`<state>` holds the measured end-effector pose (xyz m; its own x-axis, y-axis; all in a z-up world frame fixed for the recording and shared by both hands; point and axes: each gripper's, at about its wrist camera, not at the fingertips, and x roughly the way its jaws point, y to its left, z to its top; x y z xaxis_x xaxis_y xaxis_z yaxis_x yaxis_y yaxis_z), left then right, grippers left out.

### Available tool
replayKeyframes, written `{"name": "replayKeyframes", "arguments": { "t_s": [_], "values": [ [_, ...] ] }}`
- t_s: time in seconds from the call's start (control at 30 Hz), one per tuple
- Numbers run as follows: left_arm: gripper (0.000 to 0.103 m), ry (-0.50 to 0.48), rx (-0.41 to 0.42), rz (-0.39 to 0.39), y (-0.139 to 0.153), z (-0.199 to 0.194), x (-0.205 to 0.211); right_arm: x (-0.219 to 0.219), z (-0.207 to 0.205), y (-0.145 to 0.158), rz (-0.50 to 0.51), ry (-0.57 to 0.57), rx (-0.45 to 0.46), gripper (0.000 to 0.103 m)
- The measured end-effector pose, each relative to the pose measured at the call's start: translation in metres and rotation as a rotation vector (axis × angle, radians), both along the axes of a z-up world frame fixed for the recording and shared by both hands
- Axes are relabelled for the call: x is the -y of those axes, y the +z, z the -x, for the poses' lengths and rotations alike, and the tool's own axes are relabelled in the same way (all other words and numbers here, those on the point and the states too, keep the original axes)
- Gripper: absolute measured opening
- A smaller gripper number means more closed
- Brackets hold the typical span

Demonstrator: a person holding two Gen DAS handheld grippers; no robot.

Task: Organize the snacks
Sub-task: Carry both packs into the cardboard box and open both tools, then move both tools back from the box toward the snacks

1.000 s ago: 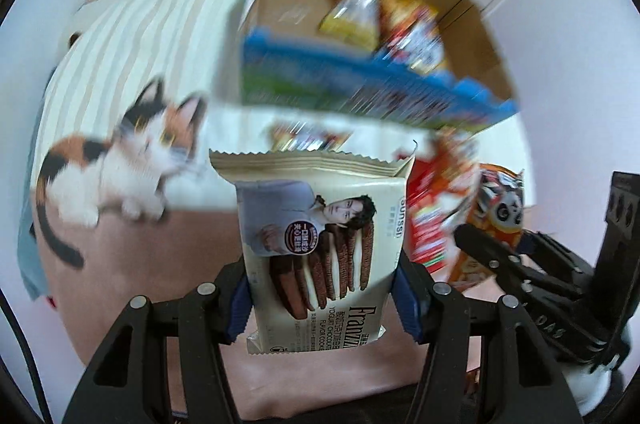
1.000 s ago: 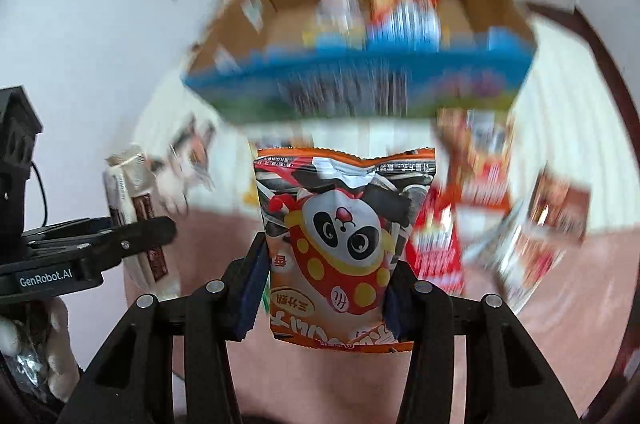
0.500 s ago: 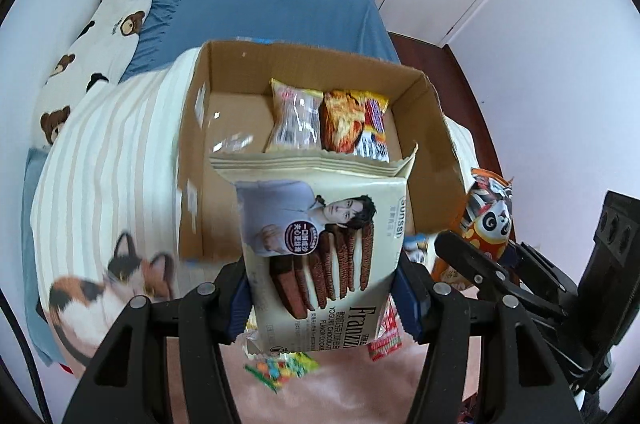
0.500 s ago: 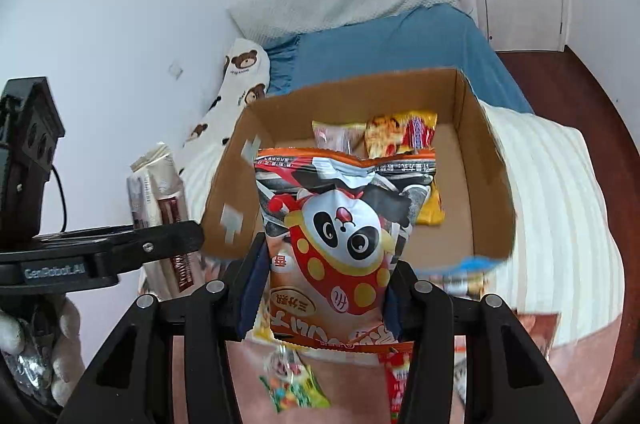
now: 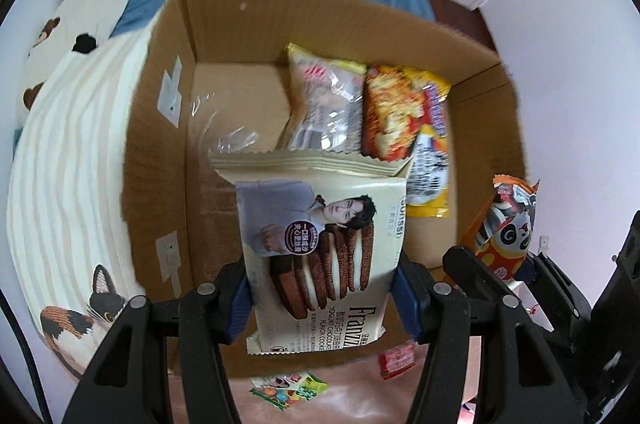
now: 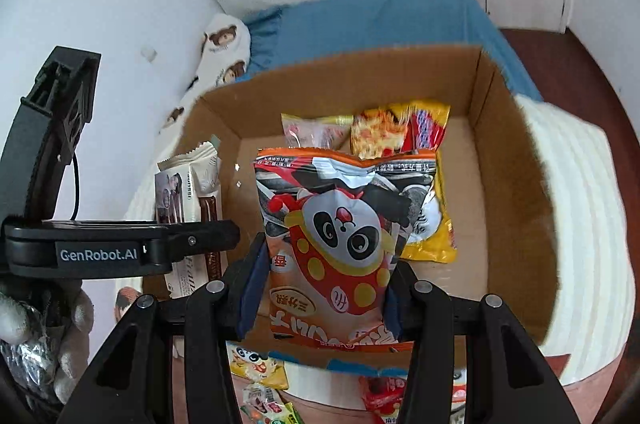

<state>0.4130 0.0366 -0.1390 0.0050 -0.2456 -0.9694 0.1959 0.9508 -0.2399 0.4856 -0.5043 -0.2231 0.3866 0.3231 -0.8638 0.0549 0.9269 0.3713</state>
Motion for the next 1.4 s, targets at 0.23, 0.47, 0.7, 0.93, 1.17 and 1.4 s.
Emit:
{"name": "replayKeyframes", "arguments": {
  "t_s": [0.23, 0.47, 0.7, 0.93, 1.17, 1.4],
  "values": [
    [0.057, -0.005, -0.073, -0.041, -0.036, -0.004, 0.004, -0.007, -0.010, -0.031, 0.005, 0.035, -0.093, 0.051],
    [0.061, -0.003, -0.119, -0.062, -0.050, -0.003, 0.006, -0.014, -0.022, -0.058, 0.001, 0.105, -0.237, 0.064],
    [0.087, 0.005, -0.071, -0.045, -0.031, -0.004, 0.009, -0.002, -0.020, -0.050, 0.019, 0.097, -0.246, 0.092],
    [0.087, 0.005, 0.126, -0.048, 0.016, 0.016, 0.008, 0.027, -0.008, -0.020, 0.072, 0.002, -0.158, 0.093],
    [0.087, -0.002, 0.320, -0.082, 0.057, 0.050, -0.001, 0.037, 0.022, 0.020, 0.172, -0.058, -0.024, 0.094],
    [0.087, 0.019, 0.397, -0.070, 0.082, 0.096, -0.012, 0.040, 0.064, 0.065, 0.205, -0.099, 0.096, 0.094]
  ]
}}
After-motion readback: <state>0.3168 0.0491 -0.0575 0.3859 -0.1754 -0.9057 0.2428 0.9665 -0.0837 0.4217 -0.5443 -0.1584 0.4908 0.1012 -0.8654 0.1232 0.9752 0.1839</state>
